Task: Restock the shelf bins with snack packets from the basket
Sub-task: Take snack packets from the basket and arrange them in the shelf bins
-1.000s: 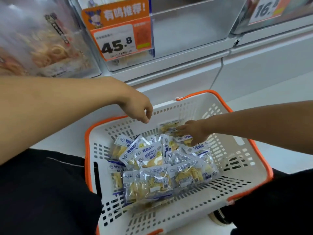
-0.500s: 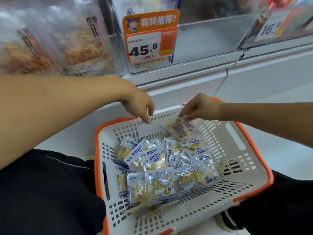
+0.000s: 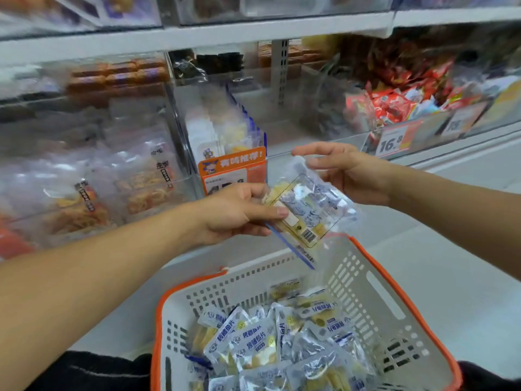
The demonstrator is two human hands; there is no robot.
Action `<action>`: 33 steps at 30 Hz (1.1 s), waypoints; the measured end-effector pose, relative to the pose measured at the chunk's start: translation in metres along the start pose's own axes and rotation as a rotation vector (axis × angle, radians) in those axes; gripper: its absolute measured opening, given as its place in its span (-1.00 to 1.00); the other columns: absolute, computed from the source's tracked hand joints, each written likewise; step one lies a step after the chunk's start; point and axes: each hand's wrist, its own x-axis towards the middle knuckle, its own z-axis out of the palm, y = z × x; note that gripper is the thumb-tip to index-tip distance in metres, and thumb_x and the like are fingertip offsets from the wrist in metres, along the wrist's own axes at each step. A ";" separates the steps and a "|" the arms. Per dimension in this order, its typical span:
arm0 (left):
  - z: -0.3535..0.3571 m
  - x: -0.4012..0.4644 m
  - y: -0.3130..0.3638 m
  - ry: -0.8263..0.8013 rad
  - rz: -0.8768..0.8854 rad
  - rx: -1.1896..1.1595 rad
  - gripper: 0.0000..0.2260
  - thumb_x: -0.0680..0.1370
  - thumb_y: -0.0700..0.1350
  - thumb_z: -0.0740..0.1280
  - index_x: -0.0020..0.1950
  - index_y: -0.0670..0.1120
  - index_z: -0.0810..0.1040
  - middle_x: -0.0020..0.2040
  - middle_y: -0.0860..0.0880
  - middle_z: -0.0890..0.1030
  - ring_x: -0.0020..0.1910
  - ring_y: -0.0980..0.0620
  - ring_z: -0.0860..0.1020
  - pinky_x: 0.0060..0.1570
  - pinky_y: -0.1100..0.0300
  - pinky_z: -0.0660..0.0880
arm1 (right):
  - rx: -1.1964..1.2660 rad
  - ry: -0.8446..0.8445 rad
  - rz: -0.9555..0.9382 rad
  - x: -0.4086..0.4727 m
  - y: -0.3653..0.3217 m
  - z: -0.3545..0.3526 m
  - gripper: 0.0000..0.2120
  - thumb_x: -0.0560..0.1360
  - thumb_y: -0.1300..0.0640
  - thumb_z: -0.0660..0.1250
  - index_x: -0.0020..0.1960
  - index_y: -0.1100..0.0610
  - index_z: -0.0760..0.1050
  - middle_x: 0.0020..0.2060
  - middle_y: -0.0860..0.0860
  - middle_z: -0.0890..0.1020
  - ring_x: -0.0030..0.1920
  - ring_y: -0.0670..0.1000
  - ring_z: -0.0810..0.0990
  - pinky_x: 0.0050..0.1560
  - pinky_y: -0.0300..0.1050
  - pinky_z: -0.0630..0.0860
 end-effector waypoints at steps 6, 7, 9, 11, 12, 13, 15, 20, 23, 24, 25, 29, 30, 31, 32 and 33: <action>0.030 0.001 0.036 0.014 0.085 -0.558 -0.80 0.43 -0.20 0.36 0.03 -0.20 0.58 -0.23 -0.14 0.69 -0.42 0.09 0.62 -0.49 0.38 0.53 | -0.217 -0.129 -0.069 -0.009 -0.022 -0.024 -0.33 0.41 0.41 0.39 0.48 0.13 0.33 0.31 0.15 0.58 0.30 0.18 0.57 0.34 0.18 0.46; 0.033 0.002 0.037 0.022 0.072 -0.581 -0.85 0.46 -0.20 0.36 0.00 -0.22 0.58 -0.26 -0.13 0.67 -0.43 0.09 0.61 -0.49 0.38 0.53 | -0.319 -0.166 -0.093 -0.010 -0.024 -0.023 -0.24 0.42 0.50 0.36 0.53 0.11 0.22 0.32 0.15 0.56 0.31 0.16 0.56 0.32 0.11 0.49; 0.036 0.006 0.038 0.027 0.051 -0.615 -0.87 0.49 -0.18 0.36 -0.09 -0.24 0.60 -0.32 -0.12 0.64 -0.44 0.10 0.61 -0.48 0.37 0.54 | -0.489 -0.096 -0.205 -0.007 -0.027 -0.014 -0.19 0.39 0.49 0.44 0.51 0.06 0.24 0.34 0.09 0.54 0.30 0.09 0.56 0.27 0.01 0.54; 0.038 0.010 0.039 0.018 0.028 -0.623 -0.78 0.48 -0.06 0.37 -0.12 -0.23 0.60 -0.33 -0.12 0.62 -0.44 0.09 0.60 -0.49 0.32 0.55 | -0.538 0.085 -0.321 0.000 -0.032 -0.004 -0.42 0.34 0.29 0.51 0.31 0.09 0.45 0.22 0.04 0.61 0.20 0.05 0.62 0.23 0.05 0.57; 0.038 0.011 0.040 0.030 0.015 -0.598 -0.71 0.51 0.02 0.35 -0.05 -0.22 0.57 -0.31 -0.13 0.61 -0.44 0.07 0.59 -0.50 0.30 0.55 | -0.532 0.156 -0.347 0.003 -0.034 -0.003 -0.57 0.33 0.19 0.51 0.18 0.10 0.52 0.09 0.01 0.67 0.10 0.02 0.65 0.21 0.06 0.55; 0.039 0.012 0.042 0.057 0.004 -0.552 -0.64 0.56 0.10 0.30 0.05 -0.22 0.52 -0.28 -0.15 0.61 -0.42 0.04 0.59 -0.51 0.28 0.54 | -0.537 0.214 -0.353 0.004 -0.035 -0.004 -0.66 0.33 0.11 0.49 0.08 0.10 0.56 -0.03 -0.03 0.70 0.02 0.00 0.66 0.18 0.05 0.54; 0.038 0.013 0.046 0.135 0.015 -0.426 -0.50 0.63 0.18 0.17 0.23 -0.26 0.46 -0.17 -0.20 0.64 -0.39 -0.01 0.61 -0.52 0.28 0.53 | -0.583 0.290 -0.337 0.004 -0.042 -0.013 -0.72 0.35 0.04 0.46 0.02 0.11 0.60 -0.12 -0.01 0.71 -0.06 0.01 0.65 0.08 -0.01 0.55; 0.034 0.007 0.055 0.146 0.084 -0.142 -0.60 0.61 0.21 0.17 0.22 -0.06 0.51 -0.04 -0.17 0.70 -0.35 -0.05 0.62 -0.48 0.23 0.53 | -0.580 0.296 -0.265 -0.001 -0.062 -0.037 -0.76 0.44 0.12 0.48 0.06 0.21 0.64 -0.14 0.12 0.72 -0.19 -0.02 0.63 -0.17 -0.20 0.51; 0.038 0.010 0.051 0.240 0.115 0.005 -0.73 0.52 0.17 0.35 0.09 0.03 0.56 -0.33 -0.08 0.58 -0.55 0.03 0.43 -0.58 0.29 0.36 | -0.609 0.186 -0.139 -0.005 -0.065 -0.047 -0.54 0.44 -0.02 0.51 0.16 0.31 0.59 0.01 0.30 0.66 -0.07 0.16 0.56 -0.07 0.03 0.49; 0.039 0.012 0.048 0.264 0.124 0.029 -0.75 0.50 0.17 0.38 0.04 0.03 0.58 -0.41 -0.06 0.50 -0.60 0.06 0.34 -0.60 0.33 0.27 | -0.597 0.144 -0.096 -0.007 -0.065 -0.048 -0.59 0.47 0.03 0.45 0.17 0.31 0.58 0.06 0.28 0.66 -0.01 0.17 0.59 0.01 0.00 0.54; 0.041 0.015 0.046 0.276 0.130 0.026 -0.75 0.49 0.17 0.39 -0.01 0.02 0.58 -0.48 -0.03 0.43 -0.62 0.09 0.26 -0.61 0.36 0.19 | -0.580 0.095 -0.050 -0.009 -0.065 -0.048 -0.66 0.49 0.11 0.39 0.18 0.29 0.58 0.11 0.24 0.66 0.06 0.15 0.62 0.09 -0.05 0.57; 0.045 0.017 0.046 0.273 0.163 -0.117 -0.81 0.54 0.05 0.39 -0.15 -0.04 0.51 -0.50 -0.02 0.46 -0.63 0.12 0.36 -0.65 0.36 0.27 | -0.420 -0.022 0.027 -0.016 -0.064 -0.046 -0.67 0.56 0.13 0.31 0.27 0.26 0.53 0.10 0.18 0.67 0.05 0.11 0.66 0.02 -0.09 0.65; 0.046 0.016 0.048 0.262 0.176 -0.195 -0.83 0.55 0.01 0.38 -0.11 -0.06 0.50 -0.47 -0.04 0.53 -0.60 0.11 0.45 -0.64 0.35 0.36 | -0.339 -0.011 0.026 -0.018 -0.065 -0.047 -0.65 0.56 0.08 0.31 0.28 0.22 0.53 0.06 0.15 0.68 0.00 0.09 0.68 -0.07 -0.08 0.67; 0.048 0.016 0.051 0.251 0.192 -0.279 -0.85 0.57 -0.02 0.37 -0.06 -0.08 0.49 -0.43 -0.06 0.58 -0.55 0.11 0.53 -0.61 0.34 0.43 | -0.246 -0.021 0.018 -0.020 -0.066 -0.049 -0.65 0.54 0.02 0.32 0.26 0.16 0.55 0.04 0.12 0.68 -0.03 0.08 0.69 -0.14 -0.07 0.68; 0.049 0.016 0.054 0.248 0.209 -0.351 -0.87 0.58 -0.05 0.35 -0.04 -0.09 0.48 -0.40 -0.07 0.62 -0.50 0.10 0.58 -0.59 0.33 0.46 | -0.154 -0.054 0.006 -0.023 -0.066 -0.050 -0.64 0.51 -0.03 0.38 0.24 0.11 0.58 0.04 0.12 0.68 -0.04 0.08 0.70 -0.19 -0.06 0.68; 0.050 0.017 0.056 0.250 0.224 -0.396 -0.88 0.59 -0.07 0.34 -0.04 -0.09 0.47 -0.37 -0.08 0.64 -0.47 0.09 0.61 -0.57 0.33 0.49 | -0.077 -0.071 -0.008 -0.024 -0.065 -0.048 -0.61 0.45 -0.04 0.46 0.22 0.10 0.60 0.06 0.14 0.67 -0.05 0.09 0.71 -0.23 -0.05 0.68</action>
